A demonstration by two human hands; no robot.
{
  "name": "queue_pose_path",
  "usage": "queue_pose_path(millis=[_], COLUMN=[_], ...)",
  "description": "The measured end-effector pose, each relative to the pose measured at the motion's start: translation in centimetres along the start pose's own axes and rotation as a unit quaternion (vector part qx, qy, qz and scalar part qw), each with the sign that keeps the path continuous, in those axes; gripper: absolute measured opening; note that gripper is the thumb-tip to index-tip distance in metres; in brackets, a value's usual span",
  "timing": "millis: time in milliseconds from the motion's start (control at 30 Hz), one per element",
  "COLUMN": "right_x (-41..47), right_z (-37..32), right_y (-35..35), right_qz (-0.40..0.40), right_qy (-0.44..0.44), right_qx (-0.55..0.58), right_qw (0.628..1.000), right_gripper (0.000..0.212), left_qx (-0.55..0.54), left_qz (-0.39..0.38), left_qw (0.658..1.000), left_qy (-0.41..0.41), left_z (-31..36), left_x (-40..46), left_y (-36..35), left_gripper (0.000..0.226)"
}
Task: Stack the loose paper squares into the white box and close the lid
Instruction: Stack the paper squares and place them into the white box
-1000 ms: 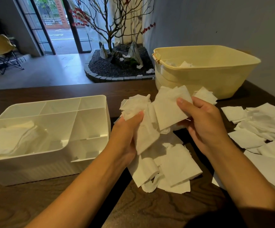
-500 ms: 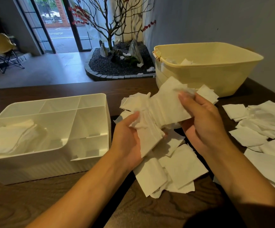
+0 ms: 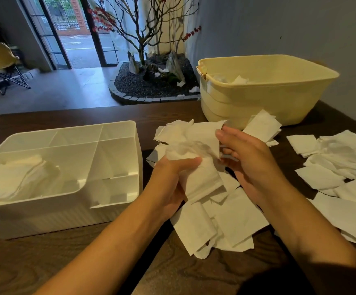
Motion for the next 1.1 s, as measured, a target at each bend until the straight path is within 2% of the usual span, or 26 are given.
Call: queue_pose_path(millis=[67, 100, 167, 233, 267, 333, 400, 467, 600, 700, 733, 800, 867, 1000, 1033, 1100], right_x=[0.2, 0.3, 0.6, 0.6, 0.5, 0.4, 0.1, -0.1, -0.4, -0.3, -0.5, -0.8, -1.2, -1.8, -1.9, -1.5], right_z=[1.3, 1.9, 2.4, 2.6, 2.3, 1.2, -0.4, -1.3, -2.1, -1.9, -2.0, -2.6, -3.0, -3.5, -3.7, -3.5], right_y=[-0.4, -0.4, -0.3, 0.0, 0.3, 1.0, 1.4, 1.8, 1.5, 1.6, 1.7, 2.1, 1.8, 1.6, 1.6, 2.0], right_qz=[-0.021, -0.02, -0.002, 0.024, 0.041, 0.076, 0.091, 0.095, 0.078, 0.065, 0.077, 0.13, 0.152, 0.151, 0.144, 0.114], right_qy=[-0.06, -0.088, -0.126, -0.139, -0.126, -0.056, 0.026, 0.068, 0.122, 0.111, 0.129, 0.195, 0.234, 0.271, 0.271, 0.218], right_qx=[-0.006, -0.01, -0.003, 0.023, 0.015, -0.047, -0.086, -0.075, -0.103, -0.104, -0.144, -0.293, -0.344, -0.34, -0.305, -0.138], right_qw=[0.998, 0.996, 0.992, 0.99, 0.991, 0.994, 0.992, 0.99, 0.984, 0.986, 0.978, 0.927, 0.896, 0.888, 0.902, 0.959], right_gripper=[0.051, 0.051, 0.037, 0.037, 0.033, 0.005, 0.015, 0.016, 0.011, 0.009, 0.008, 0.007, 0.013, 0.012, 0.01, 0.006], left_qx=[0.053, 0.068, 0.087, 0.088, 0.082, 0.058, 0.043, 0.039, 0.044, 0.046, 0.044, 0.046, 0.049, 0.047, 0.047, 0.05], left_qz=[-0.003, -0.006, -0.015, -0.027, -0.025, -0.013, 0.015, 0.052, 0.106, 0.109, 0.109, 0.114, 0.12, 0.117, 0.117, 0.117], left_qw=[0.998, 0.998, 0.996, 0.995, 0.996, 0.998, 0.999, 0.998, 0.993, 0.993, 0.993, 0.992, 0.991, 0.992, 0.992, 0.992], left_qy=[-0.013, -0.009, 0.01, 0.023, 0.027, 0.027, 0.017, 0.005, -0.022, -0.022, -0.018, -0.014, -0.013, -0.003, -0.001, 0.001], left_z=[-0.1, -0.2, -0.4, -0.4, -0.3, 0.0, 0.2, 0.5, 0.9, 1.0, 0.9, 0.8, 0.9, 0.7, 0.7, 0.7], left_x=[-0.1, -0.1, -0.2, -0.4, -0.4, -0.4, -0.2, -0.1, 0.1, 0.3, 0.3, 0.3, 0.2, 0.0, 0.0, 0.0], left_y=[-0.2, -0.3, -0.4, -0.3, -0.2, 0.0, 0.4, 0.8, 1.7, 1.7, 1.8, 1.8, 1.8, 1.6, 1.6, 1.6], left_gripper=[0.044, 0.042, 0.037, 0.031, 0.027, 0.021, 0.02, 0.025, 0.038, 0.039, 0.037, 0.031, 0.023, 0.014, 0.014, 0.018])
Point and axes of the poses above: each hand's wrist, its own x-axis towards the middle knuckle, its own y-axis out of the back of the hand, z = x × y, the point moved 6 cm from there along x, towards the middle knuckle, and after that the axes turned 3 degrees about -x, right-handed, at the moved point
